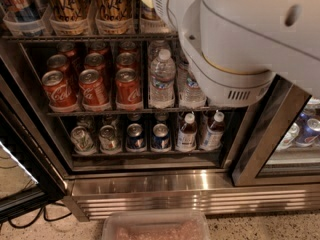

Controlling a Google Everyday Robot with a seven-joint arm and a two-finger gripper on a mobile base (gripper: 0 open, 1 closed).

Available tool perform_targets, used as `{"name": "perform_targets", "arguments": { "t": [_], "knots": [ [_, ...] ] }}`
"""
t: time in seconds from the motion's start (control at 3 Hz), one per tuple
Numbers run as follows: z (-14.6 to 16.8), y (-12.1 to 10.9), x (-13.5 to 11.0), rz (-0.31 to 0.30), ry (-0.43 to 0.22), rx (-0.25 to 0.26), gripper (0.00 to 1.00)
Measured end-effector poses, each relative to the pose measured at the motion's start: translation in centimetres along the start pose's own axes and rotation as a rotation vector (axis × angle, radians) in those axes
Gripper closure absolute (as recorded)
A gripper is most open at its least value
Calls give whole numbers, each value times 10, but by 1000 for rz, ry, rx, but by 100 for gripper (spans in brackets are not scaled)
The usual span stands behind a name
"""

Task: Pick orange can from top shelf of fridge

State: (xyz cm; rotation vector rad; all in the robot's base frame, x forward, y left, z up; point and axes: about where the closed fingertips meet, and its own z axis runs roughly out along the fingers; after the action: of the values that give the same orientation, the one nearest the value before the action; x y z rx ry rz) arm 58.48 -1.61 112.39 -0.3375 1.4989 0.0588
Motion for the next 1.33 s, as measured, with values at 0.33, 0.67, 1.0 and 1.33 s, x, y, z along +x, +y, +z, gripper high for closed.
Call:
{"name": "perform_targets", "arguments": {
  "t": [0.33, 0.67, 1.0, 1.33],
  "knots": [
    [-31, 0, 7, -6, 41, -28, 100],
    [-55, 6, 16, 28, 73, -62, 100],
    [-65, 13, 26, 85, 102, -89, 100],
    [-67, 24, 33, 132, 122, -130, 100]
  ]
}}
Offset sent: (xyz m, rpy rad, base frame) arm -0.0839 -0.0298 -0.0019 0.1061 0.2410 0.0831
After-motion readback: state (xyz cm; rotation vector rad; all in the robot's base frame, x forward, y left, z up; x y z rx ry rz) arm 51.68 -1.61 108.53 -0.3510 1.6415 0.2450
